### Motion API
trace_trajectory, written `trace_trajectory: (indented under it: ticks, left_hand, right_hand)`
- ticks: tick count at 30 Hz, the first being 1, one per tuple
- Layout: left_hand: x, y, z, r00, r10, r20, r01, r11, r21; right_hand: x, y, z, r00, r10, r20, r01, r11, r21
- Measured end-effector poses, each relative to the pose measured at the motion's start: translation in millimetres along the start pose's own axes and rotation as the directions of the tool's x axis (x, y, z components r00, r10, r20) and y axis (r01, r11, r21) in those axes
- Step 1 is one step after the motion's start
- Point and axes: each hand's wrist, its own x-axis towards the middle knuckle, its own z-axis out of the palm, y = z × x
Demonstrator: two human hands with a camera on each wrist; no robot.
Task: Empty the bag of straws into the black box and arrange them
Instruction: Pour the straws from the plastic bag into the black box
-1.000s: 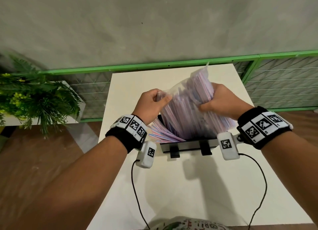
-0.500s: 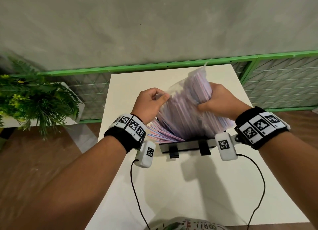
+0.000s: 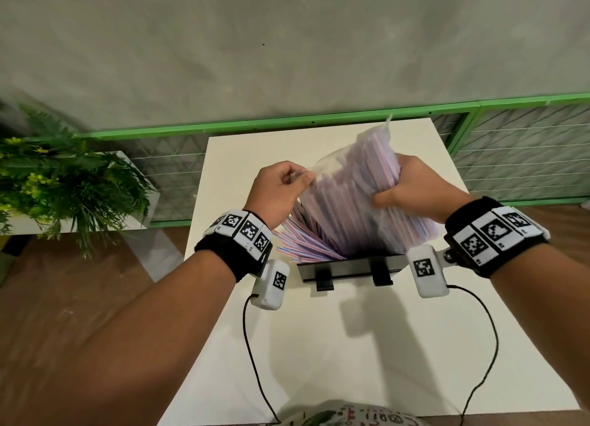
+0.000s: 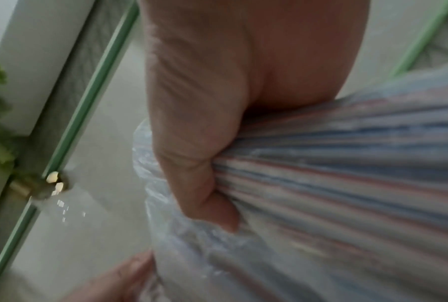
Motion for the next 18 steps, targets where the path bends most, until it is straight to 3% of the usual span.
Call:
trace_trajectory:
  ticks: [3, 7, 9, 12, 15, 18]
  left_hand:
    - [-0.7, 0.2, 1.2, 1.000, 0.017, 0.004, -0.017, 1.000, 0.000]
    - [-2.1, 5.8, 0.4, 0.999, 0.053, -0.011, -0.052, 0.997, 0.052]
    - [-2.0, 9.0, -0.9, 0.997, 0.073, -0.014, -0.072, 0.996, 0.046]
    - [-0.7, 9.0, -2.1, 0.996, 0.083, -0.017, -0.082, 0.995, 0.055]
    - [-0.8, 8.6, -2.4, 0.996, 0.091, -0.015, -0.090, 0.994, 0.064]
    - [-2.7, 7.2, -1.4, 0.998, 0.061, 0.008, -0.062, 0.995, 0.075]
  right_hand:
    - [-1.4, 2.0, -2.5, 0.998, 0.006, -0.060, -0.002, 0.998, 0.058]
    - [-2.6, 1.9, -3.4, 1.000, 0.001, -0.019, 0.000, 0.999, 0.042]
    - [-1.5, 2.8, -4.0, 0.996, 0.011, -0.087, -0.003, 0.996, 0.091]
    - [-2.4, 2.8, -4.7, 1.000, 0.004, -0.016, -0.003, 0.999, 0.032]
    - [-2.6, 2.4, -7.9, 0.997, 0.003, -0.081, 0.002, 0.998, 0.060]
    - [-2.3, 3.2, -10.2, 1.000, 0.002, -0.013, -0.002, 1.000, 0.013]
